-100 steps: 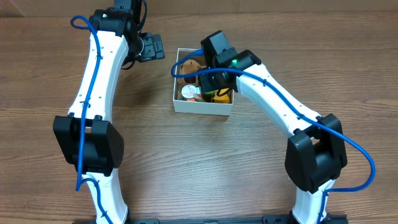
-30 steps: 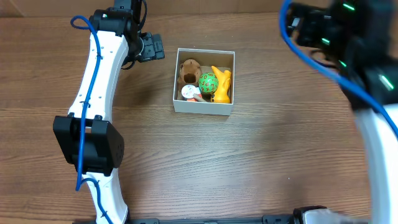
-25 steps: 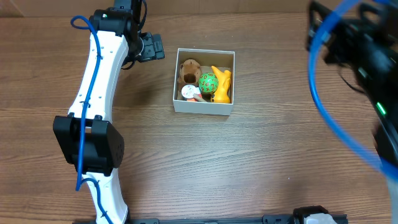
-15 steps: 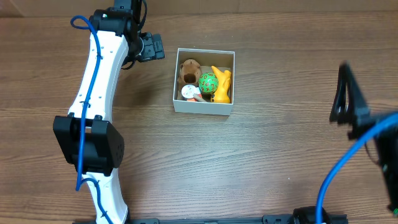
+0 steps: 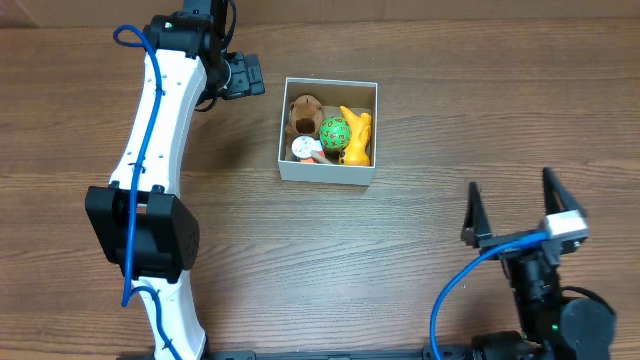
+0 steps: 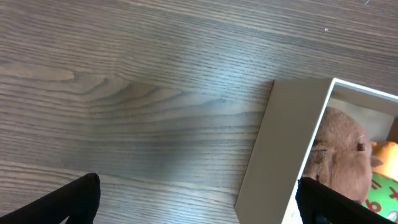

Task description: Pack container

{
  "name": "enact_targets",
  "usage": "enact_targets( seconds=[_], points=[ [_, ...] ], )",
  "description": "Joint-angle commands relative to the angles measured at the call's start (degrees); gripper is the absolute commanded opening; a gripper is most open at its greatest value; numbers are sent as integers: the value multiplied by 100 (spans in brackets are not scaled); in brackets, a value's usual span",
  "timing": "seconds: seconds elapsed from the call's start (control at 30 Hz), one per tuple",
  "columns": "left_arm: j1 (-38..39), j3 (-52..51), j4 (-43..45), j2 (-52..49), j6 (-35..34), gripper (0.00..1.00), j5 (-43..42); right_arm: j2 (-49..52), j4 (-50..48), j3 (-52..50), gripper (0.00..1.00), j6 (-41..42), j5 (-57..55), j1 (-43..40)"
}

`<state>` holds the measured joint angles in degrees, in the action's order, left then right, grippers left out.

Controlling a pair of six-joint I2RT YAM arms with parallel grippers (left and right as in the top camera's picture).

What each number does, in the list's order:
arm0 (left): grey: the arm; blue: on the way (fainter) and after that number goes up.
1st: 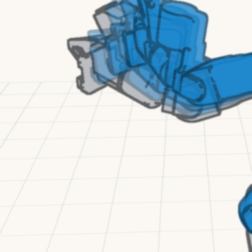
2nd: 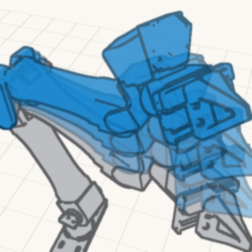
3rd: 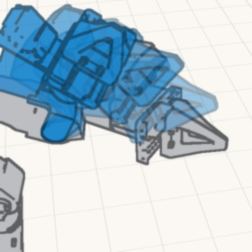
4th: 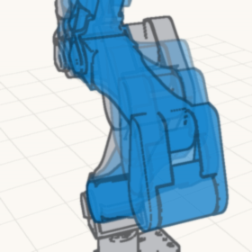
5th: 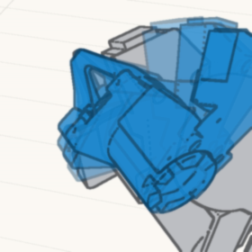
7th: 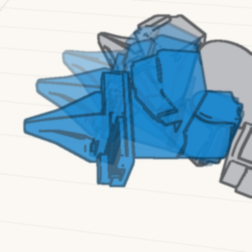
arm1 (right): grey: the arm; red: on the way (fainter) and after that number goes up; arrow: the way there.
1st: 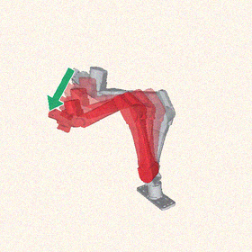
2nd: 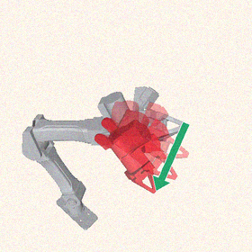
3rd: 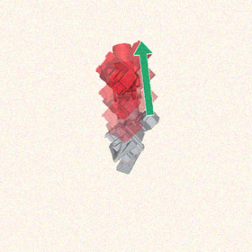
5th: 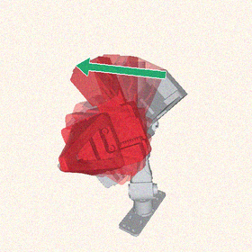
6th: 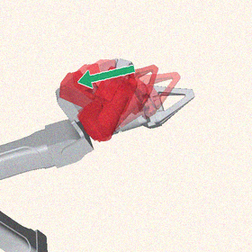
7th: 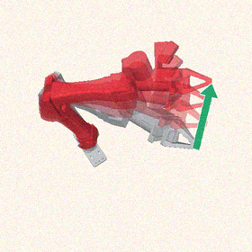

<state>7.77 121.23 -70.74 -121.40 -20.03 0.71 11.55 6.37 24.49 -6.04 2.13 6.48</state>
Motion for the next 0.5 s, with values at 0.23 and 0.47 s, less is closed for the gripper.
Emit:
enact_targets(
  seconds=[0.23,0.47],
  points=[
    [-24,17,9,87,-76,100,-13,-850,-739,-1305,100,13,-13,20],
    [-24,17,7,90,-76,100,-13,-1084,-988,-1674,100,22,-17,20]
  ],
)
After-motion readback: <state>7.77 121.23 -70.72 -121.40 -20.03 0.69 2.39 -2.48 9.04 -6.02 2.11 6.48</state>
